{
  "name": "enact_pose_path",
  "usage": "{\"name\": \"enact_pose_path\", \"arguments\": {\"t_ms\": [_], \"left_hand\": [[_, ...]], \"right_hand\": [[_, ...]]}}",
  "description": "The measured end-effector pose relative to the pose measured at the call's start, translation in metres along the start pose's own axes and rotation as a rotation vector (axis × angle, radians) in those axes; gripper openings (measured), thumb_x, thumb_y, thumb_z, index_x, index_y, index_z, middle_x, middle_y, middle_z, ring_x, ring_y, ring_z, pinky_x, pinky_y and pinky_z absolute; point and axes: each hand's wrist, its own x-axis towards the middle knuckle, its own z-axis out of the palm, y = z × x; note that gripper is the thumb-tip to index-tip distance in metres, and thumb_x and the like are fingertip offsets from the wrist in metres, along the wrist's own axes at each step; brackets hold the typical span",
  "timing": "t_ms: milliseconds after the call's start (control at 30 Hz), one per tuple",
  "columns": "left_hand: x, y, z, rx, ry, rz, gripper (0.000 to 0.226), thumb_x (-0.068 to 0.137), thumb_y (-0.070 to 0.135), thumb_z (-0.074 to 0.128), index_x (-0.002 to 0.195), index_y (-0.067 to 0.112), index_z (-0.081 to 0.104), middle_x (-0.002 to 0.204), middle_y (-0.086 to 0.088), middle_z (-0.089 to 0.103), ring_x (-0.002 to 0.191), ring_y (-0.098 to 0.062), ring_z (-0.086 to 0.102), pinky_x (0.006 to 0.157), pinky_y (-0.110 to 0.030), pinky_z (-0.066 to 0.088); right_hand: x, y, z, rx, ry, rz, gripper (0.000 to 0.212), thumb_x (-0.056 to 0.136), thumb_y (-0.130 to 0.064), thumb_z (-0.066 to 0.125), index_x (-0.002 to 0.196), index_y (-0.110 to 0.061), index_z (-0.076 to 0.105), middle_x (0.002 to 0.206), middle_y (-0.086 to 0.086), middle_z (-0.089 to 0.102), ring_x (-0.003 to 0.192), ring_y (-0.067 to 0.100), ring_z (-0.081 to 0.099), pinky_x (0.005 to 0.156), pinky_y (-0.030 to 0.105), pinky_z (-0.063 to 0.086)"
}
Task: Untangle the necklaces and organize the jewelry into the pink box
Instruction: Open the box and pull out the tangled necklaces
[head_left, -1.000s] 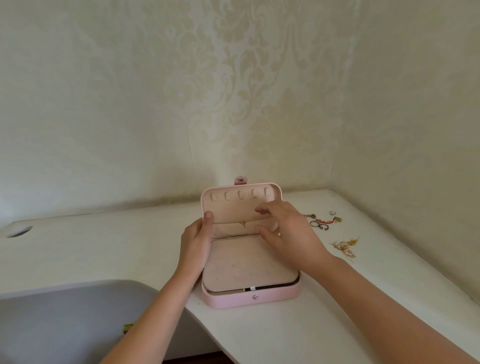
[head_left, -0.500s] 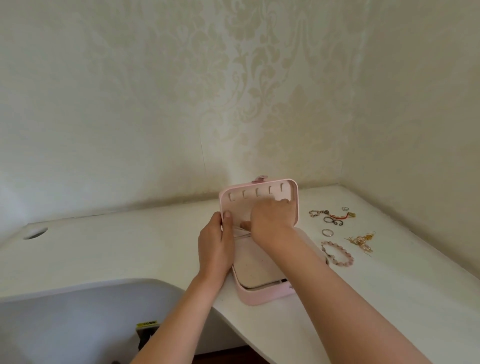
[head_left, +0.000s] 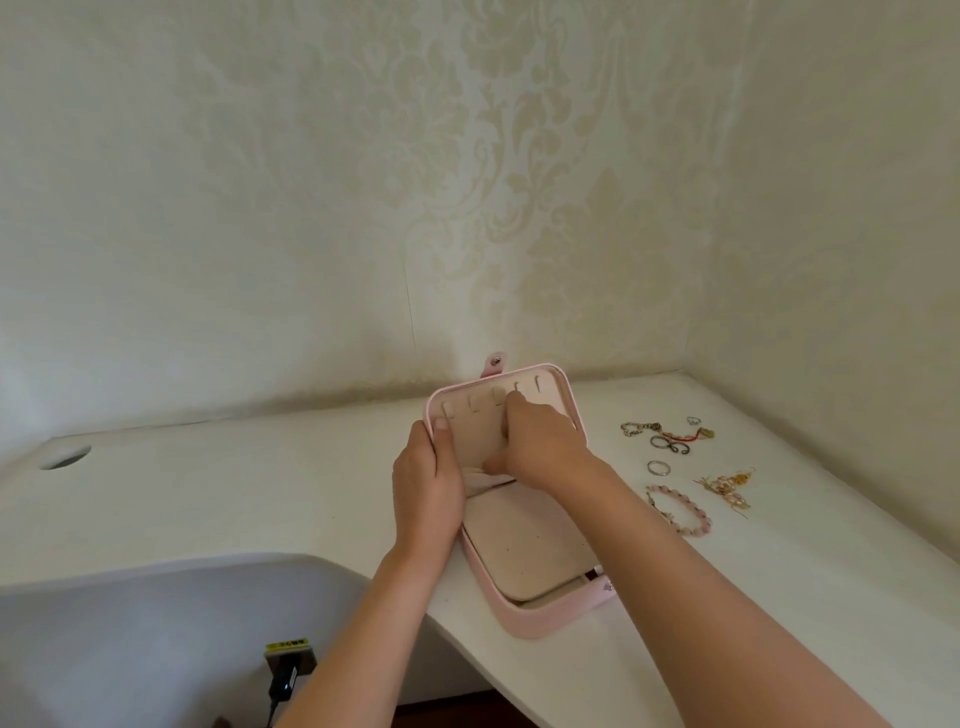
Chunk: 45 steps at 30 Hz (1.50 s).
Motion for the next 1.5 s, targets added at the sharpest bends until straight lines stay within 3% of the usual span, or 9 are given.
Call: {"name": "enact_pose_path", "arguments": {"t_ms": [167,267,433,733,833,933,1033,1267,1500], "left_hand": [[0.001,0.002,0.000,0.046,0.013,0.059,0.036,0.101,0.023,0.036,0.066,0.017,0.035,0.055,0.002,0.040,0.052,-0.013,0.038,0.048,-0.021,0.028],[0.001,0.003,0.000,0.053,0.021,0.087,0.036,0.101,0.022,0.036,0.065,0.022,0.031,0.055,0.004,0.037,0.050,-0.010,0.036,0.048,-0.019,0.029],[-0.001,0.001,0.000,-0.002,0.026,0.101,0.033,0.101,0.020,0.038,0.068,0.019,0.033,0.056,0.003,0.037,0.052,-0.005,0.039,0.050,-0.019,0.029],[-0.001,0.000,0.000,-0.030,0.013,0.153,0.033,0.101,0.023,0.037,0.069,0.018,0.033,0.055,0.004,0.033,0.051,-0.009,0.035,0.049,-0.023,0.024],[0.000,-0.001,0.000,-0.027,0.006,0.136,0.033,0.101,0.026,0.037,0.069,0.018,0.033,0.055,0.004,0.033,0.051,-0.009,0.034,0.050,-0.024,0.026],[0.001,0.000,0.001,-0.013,0.000,0.110,0.033,0.100,0.023,0.038,0.068,0.020,0.033,0.055,0.004,0.035,0.051,-0.007,0.037,0.051,-0.023,0.028],[0.002,-0.001,0.001,0.007,0.004,0.122,0.030,0.101,0.023,0.037,0.070,0.019,0.037,0.056,0.004,0.039,0.051,-0.009,0.038,0.051,-0.022,0.029],[0.005,-0.006,0.004,0.114,0.047,0.185,0.022,0.100,0.019,0.038,0.082,0.009,0.045,0.061,0.002,0.047,0.055,-0.017,0.044,0.053,-0.028,0.023],[0.009,-0.009,-0.002,0.175,0.123,0.232,0.026,0.099,0.021,0.042,0.089,-0.001,0.051,0.072,-0.018,0.059,0.063,-0.038,0.056,0.056,-0.032,0.035]], "right_hand": [[0.003,0.021,0.004,0.346,0.045,-0.056,0.021,0.078,-0.009,0.064,0.087,-0.017,0.047,0.081,-0.004,0.050,0.079,0.019,0.049,0.070,0.030,0.042],[0.005,0.031,0.004,0.536,0.050,-0.073,0.025,0.078,-0.005,0.068,0.076,-0.022,0.050,0.072,-0.005,0.052,0.068,0.017,0.052,0.063,0.025,0.043],[0.003,0.035,0.003,0.843,0.013,-0.103,0.024,0.078,0.004,0.070,0.077,-0.014,0.053,0.070,0.006,0.054,0.048,0.011,0.048,0.047,0.019,0.042],[0.004,0.042,-0.022,1.791,-0.069,-0.052,0.022,0.088,0.001,0.056,0.073,-0.014,0.050,0.050,-0.007,0.051,0.040,0.002,0.043,0.040,0.011,0.038],[0.000,0.051,-0.038,2.015,-0.083,-0.059,0.011,0.077,-0.006,0.060,0.077,-0.013,0.051,0.054,-0.005,0.052,0.040,0.001,0.045,0.041,0.009,0.041],[-0.004,0.067,-0.055,2.223,-0.107,-0.124,0.032,0.049,0.002,0.084,0.073,-0.005,0.064,0.060,0.002,0.056,0.042,0.006,0.051,0.042,0.013,0.046],[-0.012,0.085,-0.071,2.265,-0.069,-0.180,0.048,0.019,0.007,0.092,0.060,-0.002,0.069,0.057,0.002,0.057,0.043,0.006,0.053,0.043,0.014,0.047],[-0.022,0.112,-0.091,2.261,0.011,-0.218,0.056,0.016,0.006,0.093,0.064,-0.004,0.067,0.056,0.001,0.056,0.042,0.005,0.051,0.044,0.012,0.046],[-0.024,0.113,-0.071,2.311,0.008,-0.147,0.064,0.011,0.007,0.093,0.069,-0.004,0.066,0.058,0.001,0.058,0.044,0.006,0.055,0.043,0.015,0.048]]}}
